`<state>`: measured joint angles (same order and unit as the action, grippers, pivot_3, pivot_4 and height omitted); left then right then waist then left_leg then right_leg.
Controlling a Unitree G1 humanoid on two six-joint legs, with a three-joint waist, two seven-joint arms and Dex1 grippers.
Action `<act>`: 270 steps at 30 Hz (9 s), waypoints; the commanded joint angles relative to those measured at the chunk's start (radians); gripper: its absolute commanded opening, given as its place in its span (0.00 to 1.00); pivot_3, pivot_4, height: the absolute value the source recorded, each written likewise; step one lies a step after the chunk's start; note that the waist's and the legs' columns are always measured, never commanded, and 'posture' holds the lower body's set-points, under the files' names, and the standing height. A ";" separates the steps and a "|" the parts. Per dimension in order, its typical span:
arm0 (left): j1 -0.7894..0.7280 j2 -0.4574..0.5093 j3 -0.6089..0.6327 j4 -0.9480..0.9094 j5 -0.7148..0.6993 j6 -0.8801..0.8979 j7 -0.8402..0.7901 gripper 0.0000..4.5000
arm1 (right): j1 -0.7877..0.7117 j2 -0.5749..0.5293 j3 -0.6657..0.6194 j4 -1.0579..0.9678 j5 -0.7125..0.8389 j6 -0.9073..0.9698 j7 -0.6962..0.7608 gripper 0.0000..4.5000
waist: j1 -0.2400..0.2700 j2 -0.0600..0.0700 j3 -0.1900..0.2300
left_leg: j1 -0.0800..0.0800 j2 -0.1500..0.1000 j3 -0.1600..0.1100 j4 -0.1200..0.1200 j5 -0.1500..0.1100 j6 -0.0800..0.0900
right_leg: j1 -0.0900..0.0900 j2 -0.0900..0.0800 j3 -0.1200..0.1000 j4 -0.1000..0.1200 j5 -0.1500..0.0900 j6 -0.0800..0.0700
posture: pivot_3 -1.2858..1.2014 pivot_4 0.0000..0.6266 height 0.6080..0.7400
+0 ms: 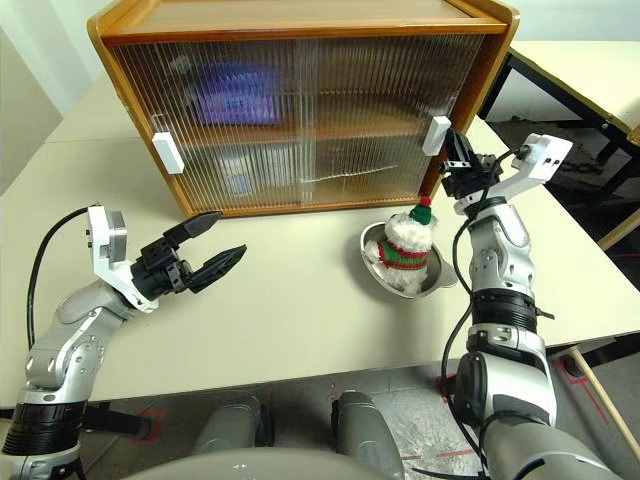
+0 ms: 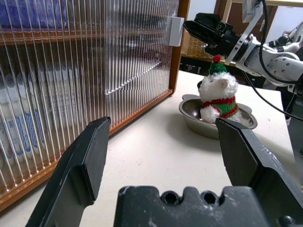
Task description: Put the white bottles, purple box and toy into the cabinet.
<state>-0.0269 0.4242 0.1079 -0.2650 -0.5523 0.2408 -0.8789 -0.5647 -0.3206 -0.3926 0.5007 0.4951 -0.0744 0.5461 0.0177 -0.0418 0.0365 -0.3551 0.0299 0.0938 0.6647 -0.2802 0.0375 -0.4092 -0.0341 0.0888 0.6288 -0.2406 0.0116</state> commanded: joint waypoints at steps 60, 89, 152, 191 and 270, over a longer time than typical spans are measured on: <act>0.016 0.017 -0.015 -0.029 -0.003 -0.001 0.024 1.00 | -0.032 0.213 0.168 -0.119 0.052 0.175 0.141 0.01 | -0.001 0.000 0.000 | 0.001 0.001 0.001 0.001 0.000 0.000 | -0.002 0.001 0.000 0.007 -0.001 -0.003 | 0.61 0.00 1.00; 0.026 0.016 -0.015 -0.043 -0.005 0.004 0.035 1.00 | -0.021 0.228 0.233 -0.250 0.065 0.329 0.149 0.01 | -0.002 0.002 0.001 | 0.001 0.001 0.000 0.000 0.000 -0.001 | -0.005 0.001 -0.001 0.007 -0.001 -0.003 | 0.61 0.01 1.00; -0.031 -0.005 0.017 -0.054 -0.109 -0.003 0.011 1.00 | 0.260 -0.560 0.291 -0.487 0.103 1.001 0.452 0.87 | 0.057 -0.007 0.006 | -0.005 0.000 -0.001 0.004 -0.001 0.002 | -0.002 0.001 -0.002 -0.005 -0.003 0.004 | 0.59 0.01 1.00; -0.051 -0.021 0.010 -0.021 -0.105 -0.014 0.033 1.00 | -0.353 -0.415 0.206 0.051 -0.057 0.632 0.356 0.03 | 0.057 -0.006 0.004 | -0.007 0.000 -0.001 0.011 0.000 0.003 | -0.002 0.001 -0.002 -0.003 0.002 0.002 | 0.60 0.00 1.00; 0.007 -0.002 0.014 -0.061 -0.112 -0.022 0.029 1.00 | 0.366 -0.424 -0.126 -0.055 0.191 1.216 0.350 0.99 | 0.081 -0.002 0.005 | -0.015 -0.001 -0.002 0.015 0.000 0.006 | -0.002 0.002 -0.002 -0.004 0.000 0.009 | 0.60 0.04 1.00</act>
<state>-0.0197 0.4149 0.1256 -0.3049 -0.6644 0.2114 -0.8504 -0.1879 -0.7559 -0.5228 0.4549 0.6777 1.1482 0.9114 0.0982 -0.0436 0.0410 -0.3701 0.0295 0.0919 0.6801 -0.2801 0.0431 -0.4108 -0.0322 0.0869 0.6251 -0.2402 0.0202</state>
